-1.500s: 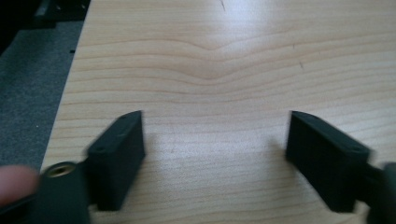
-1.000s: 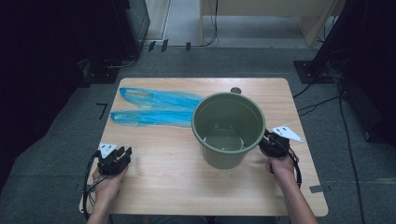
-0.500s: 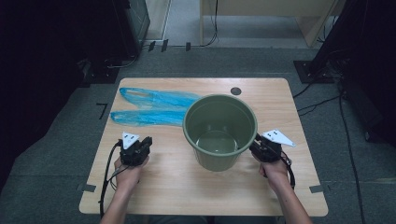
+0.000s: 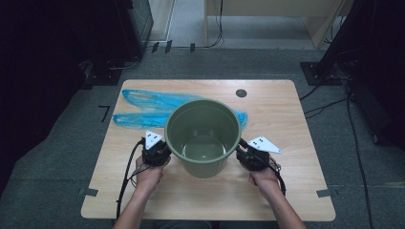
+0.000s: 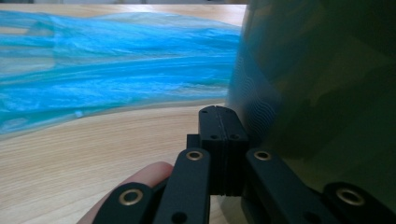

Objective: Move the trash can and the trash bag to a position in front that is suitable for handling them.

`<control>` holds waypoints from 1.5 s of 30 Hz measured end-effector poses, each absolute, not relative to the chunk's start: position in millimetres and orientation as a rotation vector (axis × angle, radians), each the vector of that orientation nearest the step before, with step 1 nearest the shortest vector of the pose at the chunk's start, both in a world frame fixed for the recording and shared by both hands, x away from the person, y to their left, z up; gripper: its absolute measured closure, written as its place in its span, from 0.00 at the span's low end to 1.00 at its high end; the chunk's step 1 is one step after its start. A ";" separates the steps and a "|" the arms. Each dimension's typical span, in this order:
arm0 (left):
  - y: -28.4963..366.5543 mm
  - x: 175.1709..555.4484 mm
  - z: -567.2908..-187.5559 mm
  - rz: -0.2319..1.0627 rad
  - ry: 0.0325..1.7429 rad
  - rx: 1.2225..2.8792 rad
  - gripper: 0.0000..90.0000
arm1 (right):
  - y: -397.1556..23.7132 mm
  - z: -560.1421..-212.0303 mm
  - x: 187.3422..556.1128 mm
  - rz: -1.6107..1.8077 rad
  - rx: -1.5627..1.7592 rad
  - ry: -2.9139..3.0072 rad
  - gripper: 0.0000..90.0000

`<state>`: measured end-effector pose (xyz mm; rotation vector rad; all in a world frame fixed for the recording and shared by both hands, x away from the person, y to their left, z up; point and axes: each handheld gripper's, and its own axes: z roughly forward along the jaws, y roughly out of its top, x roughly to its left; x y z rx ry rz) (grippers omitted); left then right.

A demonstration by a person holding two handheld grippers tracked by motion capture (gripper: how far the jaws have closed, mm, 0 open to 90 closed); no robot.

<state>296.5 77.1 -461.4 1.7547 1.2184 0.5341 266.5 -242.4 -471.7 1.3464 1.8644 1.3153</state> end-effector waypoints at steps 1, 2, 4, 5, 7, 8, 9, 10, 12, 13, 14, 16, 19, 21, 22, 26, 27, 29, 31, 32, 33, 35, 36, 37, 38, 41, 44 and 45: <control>78.8 296.8 -461.4 0.523 1.215 1.756 1.00 | -239.1 -471.9 266.0 1.301 1.347 1.854 0.82; 80.7 296.8 -461.6 0.508 1.216 1.752 1.00 | -237.1 -472.0 265.9 1.292 1.347 1.845 0.82; 82.4 294.6 -461.8 0.503 1.209 1.754 1.00 | -235.6 -472.8 265.9 1.300 1.342 1.841 0.84; 81.7 292.6 -461.7 0.507 1.204 1.758 1.00 | -235.3 -473.1 265.7 1.309 1.345 1.841 0.87; 81.2 290.8 -461.5 0.513 1.200 1.764 1.00 | -234.7 -473.0 265.1 1.316 1.349 1.843 0.90; 80.5 289.0 -461.5 0.514 1.200 1.763 1.00 | -233.9 -472.8 264.2 1.317 1.353 1.842 0.93; 80.5 287.4 -461.5 0.518 1.196 1.767 1.00 | -232.3 -472.1 261.9 1.309 1.358 1.842 0.96; 80.5 283.9 -461.8 0.515 1.199 1.761 1.00 | -231.8 -471.7 260.4 1.308 1.358 1.843 0.97; 81.2 281.8 -462.0 0.517 1.198 1.759 1.00 | -230.7 -471.3 256.2 1.309 1.356 1.851 0.99; 82.1 279.5 -462.0 0.516 1.200 1.758 1.00 | -230.3 -471.4 253.6 1.313 1.353 1.856 0.99; 85.2 274.6 -462.2 0.514 1.201 1.754 1.00 | -230.4 -471.5 251.1 1.323 1.350 1.864 0.99; 89.5 270.0 -462.5 0.527 1.198 1.755 1.00 | -232.1 -471.8 247.6 1.354 1.337 1.896 0.95; 101.4 269.8 -464.2 0.535 1.202 1.749 0.82 | -238.0 -473.8 251.3 1.367 1.320 1.893 0.76; 112.0 273.8 -467.7 0.546 1.248 1.734 0.70 | -244.7 -476.8 263.3 1.330 1.388 1.822 0.70; 112.0 273.8 -467.7 0.546 1.248 1.734 0.63 | -244.7 -476.8 263.3 1.330 1.388 1.822 0.70; 128.9 284.6 -482.9 0.557 1.373 1.748 0.41 | -255.6 -486.2 304.4 1.168 1.508 1.712 0.48; 130.8 286.7 -487.7 0.577 1.400 1.764 0.41 | -255.6 -486.2 304.4 1.168 1.508 1.712 0.48; 133.7 291.3 -500.2 0.611 1.446 1.823 0.33 | -253.1 -489.1 328.2 1.082 1.519 1.725 0.42; 134.5 292.4 -503.3 0.623 1.457 1.852 0.31 | -252.0 -490.8 336.5 1.066 1.530 1.741 0.44; 135.1 293.5 -505.9 0.625 1.465 1.871 0.31 | -251.3 -492.9 344.9 1.062 1.555 1.761 0.47; 137.1 294.5 -510.0 0.628 1.478 1.901 0.29 | -249.1 -498.7 361.5 1.073 1.596 1.812 0.53; 139.9 294.7 -512.9 0.632 1.482 1.912 0.29 | -245.0 -503.3 370.3 1.034 1.592 1.829 0.59; 139.9 294.7 -512.9 0.632 1.482 1.912 0.29 | -242.5 -506.0 374.1 1.019 1.581 1.841 0.61; 141.5 294.8 -514.0 0.640 1.485 1.917 0.29 | -240.2 -508.9 377.1 0.997 1.567 1.849 0.65; 143.0 295.0 -514.8 0.641 1.487 1.914 0.29 | -240.2 -508.9 377.1 0.997 1.567 1.849 0.65; 145.6 295.5 -515.2 0.642 1.487 1.909 0.28 | -234.4 -517.3 381.8 0.936 1.543 1.899 0.84; 145.6 295.0 -517.4 0.657 1.472 1.898 0.27 | -235.7 -519.2 382.1 0.926 1.563 1.911 0.96; 145.5 295.1 -517.4 0.658 1.472 1.897 0.26 | -238.8 -519.0 380.8 0.924 1.575 1.915 1.00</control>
